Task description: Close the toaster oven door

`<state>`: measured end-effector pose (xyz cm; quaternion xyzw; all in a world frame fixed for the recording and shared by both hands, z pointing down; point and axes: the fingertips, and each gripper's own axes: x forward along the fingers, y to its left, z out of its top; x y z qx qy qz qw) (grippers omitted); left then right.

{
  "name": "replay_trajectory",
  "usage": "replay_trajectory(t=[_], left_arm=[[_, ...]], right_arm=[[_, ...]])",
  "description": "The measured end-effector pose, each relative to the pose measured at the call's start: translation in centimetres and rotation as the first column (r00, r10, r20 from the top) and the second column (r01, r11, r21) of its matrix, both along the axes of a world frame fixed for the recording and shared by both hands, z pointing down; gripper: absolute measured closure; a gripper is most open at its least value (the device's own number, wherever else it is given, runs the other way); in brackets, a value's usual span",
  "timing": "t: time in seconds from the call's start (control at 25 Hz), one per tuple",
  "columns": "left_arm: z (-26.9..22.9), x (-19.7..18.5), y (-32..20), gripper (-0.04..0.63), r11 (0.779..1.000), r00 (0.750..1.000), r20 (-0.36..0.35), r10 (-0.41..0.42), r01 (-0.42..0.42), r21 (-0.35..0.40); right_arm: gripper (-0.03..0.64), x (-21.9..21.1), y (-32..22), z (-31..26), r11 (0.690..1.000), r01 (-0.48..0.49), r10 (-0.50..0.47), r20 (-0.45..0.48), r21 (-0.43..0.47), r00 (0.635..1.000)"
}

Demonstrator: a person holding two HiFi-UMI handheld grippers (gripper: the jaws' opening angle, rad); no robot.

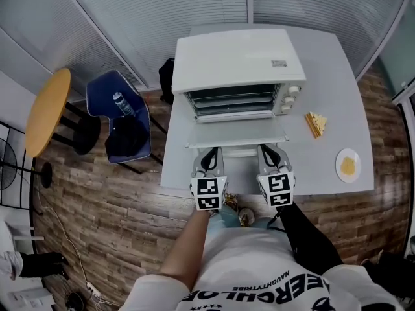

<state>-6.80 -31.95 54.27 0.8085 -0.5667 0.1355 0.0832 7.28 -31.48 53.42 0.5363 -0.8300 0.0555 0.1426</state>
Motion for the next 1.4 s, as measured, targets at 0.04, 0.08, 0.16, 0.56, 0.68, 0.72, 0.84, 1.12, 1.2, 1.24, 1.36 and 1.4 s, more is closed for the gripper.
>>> replay_trajectory(t=[0.04,0.08,0.16,0.56,0.68,0.72,0.84,1.12,1.2,1.24,1.36,1.4], left_arm=[[-0.5,0.0,-0.2,0.540,1.000,1.000,0.005,0.003,-0.004,0.014],[-1.0,0.0,-0.5,0.540,1.000,1.000,0.011,0.006,-0.007,0.030],[-2.1,0.1,-1.3,0.540,0.998,1.000,0.024,0.010,-0.011,0.056],[-6.3,0.3,-5.0,0.541,0.994,0.997,0.070,0.024,-0.031,0.104],[-7.4,0.5,-6.4,0.540,0.992,0.997,0.074,0.030,-0.039,0.119],[-7.7,0.6,-7.0,0.541,0.991,0.997,0.075,0.036,-0.045,0.123],[-8.9,0.8,-8.9,0.541,0.990,0.996,0.063,0.059,-0.066,0.124],[-10.4,0.7,-13.6,0.541,0.994,0.994,0.079,0.071,-0.077,0.082],[-10.4,0.8,-13.6,0.540,0.993,0.992,0.100,0.074,-0.082,0.086],[-10.4,0.8,-13.5,0.540,0.993,0.992,0.099,0.072,-0.081,0.088],[-10.4,0.8,-13.6,0.541,0.993,0.993,0.096,0.064,-0.073,0.093],[-10.5,0.8,-13.6,0.540,0.993,0.994,0.094,0.063,-0.072,0.094]], right_arm=[[0.615,0.0,-0.3,-0.5,1.000,-0.006,0.006,-0.002,0.012,1.000],[0.615,0.0,-0.6,-1.0,1.000,-0.010,0.010,-0.003,0.025,1.000],[0.614,-0.1,-1.4,-2.3,0.999,-0.016,0.016,-0.006,0.050,1.000],[0.615,-0.4,-5.5,-6.3,0.998,-0.034,0.036,-0.047,0.050,0.998],[0.615,-0.3,-6.9,-7.3,0.997,-0.045,0.047,-0.034,0.066,0.998],[0.615,-0.2,-7.4,-7.7,0.996,-0.048,0.050,-0.026,0.070,0.998],[0.615,0.0,-9.5,-8.8,0.996,-0.056,0.057,-0.006,0.074,0.998],[0.615,0.5,-14.6,-10.4,0.996,-0.083,0.083,-0.009,0.026,0.996],[0.615,0.4,-14.6,-10.4,0.996,-0.080,0.081,-0.013,0.041,0.997],[0.615,0.4,-14.5,-10.4,0.996,-0.079,0.080,-0.012,0.047,0.997],[0.615,0.4,-14.5,-10.4,0.996,-0.073,0.073,-0.010,0.049,0.997],[0.615,0.4,-14.5,-10.5,0.996,-0.067,0.068,-0.011,0.056,0.998]])
